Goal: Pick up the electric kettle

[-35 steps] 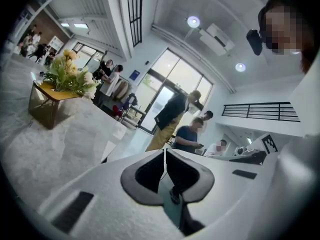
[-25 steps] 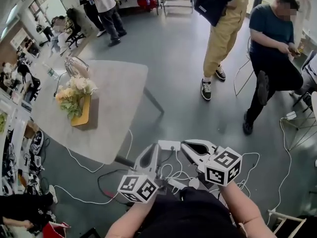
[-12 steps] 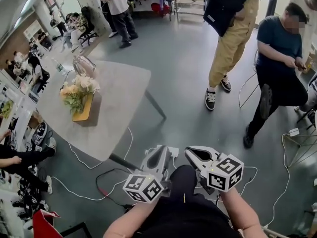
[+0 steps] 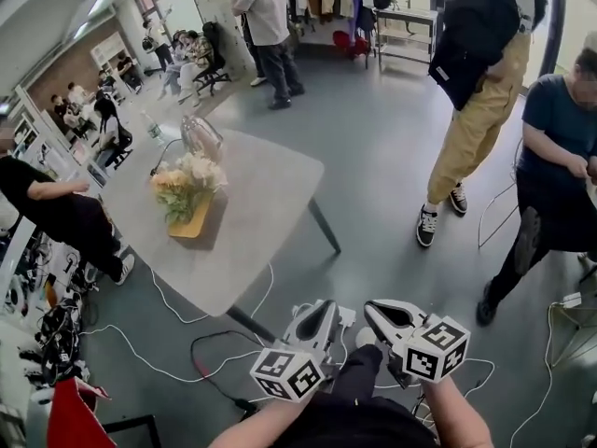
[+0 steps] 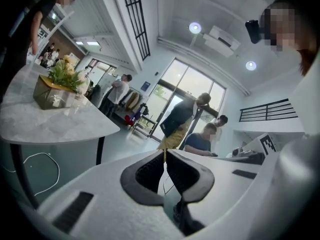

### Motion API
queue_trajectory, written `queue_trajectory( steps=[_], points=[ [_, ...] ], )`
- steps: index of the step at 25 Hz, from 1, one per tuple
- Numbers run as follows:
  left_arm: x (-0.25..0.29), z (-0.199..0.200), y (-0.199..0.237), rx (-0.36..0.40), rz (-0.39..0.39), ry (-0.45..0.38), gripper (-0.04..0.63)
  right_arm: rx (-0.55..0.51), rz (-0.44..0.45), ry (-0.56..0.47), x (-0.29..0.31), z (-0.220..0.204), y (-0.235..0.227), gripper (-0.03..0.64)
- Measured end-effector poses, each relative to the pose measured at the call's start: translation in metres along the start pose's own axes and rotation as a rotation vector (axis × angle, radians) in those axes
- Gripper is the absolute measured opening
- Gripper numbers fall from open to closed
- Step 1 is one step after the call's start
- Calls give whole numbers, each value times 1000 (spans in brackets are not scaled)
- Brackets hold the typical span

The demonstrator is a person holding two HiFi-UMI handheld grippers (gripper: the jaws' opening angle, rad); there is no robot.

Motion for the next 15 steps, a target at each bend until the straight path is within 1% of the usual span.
queue_trajectory(
  steps=[3,8,12,15],
  points=[
    [11,5,13,-2,20,-4,17,-12,28,8,18,11,-11,6],
    [40,17,44,-96,41,-47,18,-50,64,59,48,29,-32,6],
    [72,36,53,-105,56,-62,18,-90,82,93,60,54,-57,6],
    [99,52,59,-116,51,-78,18,-105,88,103,73,74,-83,6]
  ],
)
Point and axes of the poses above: the fingertips, and each gripper's own axes: x forward along the fingers, y to its left, z out of its top, the point moved 2 cm from there along -x, backward along the fingers, and after that the axes turned 11 degrees about y, right-handed, at the moved point
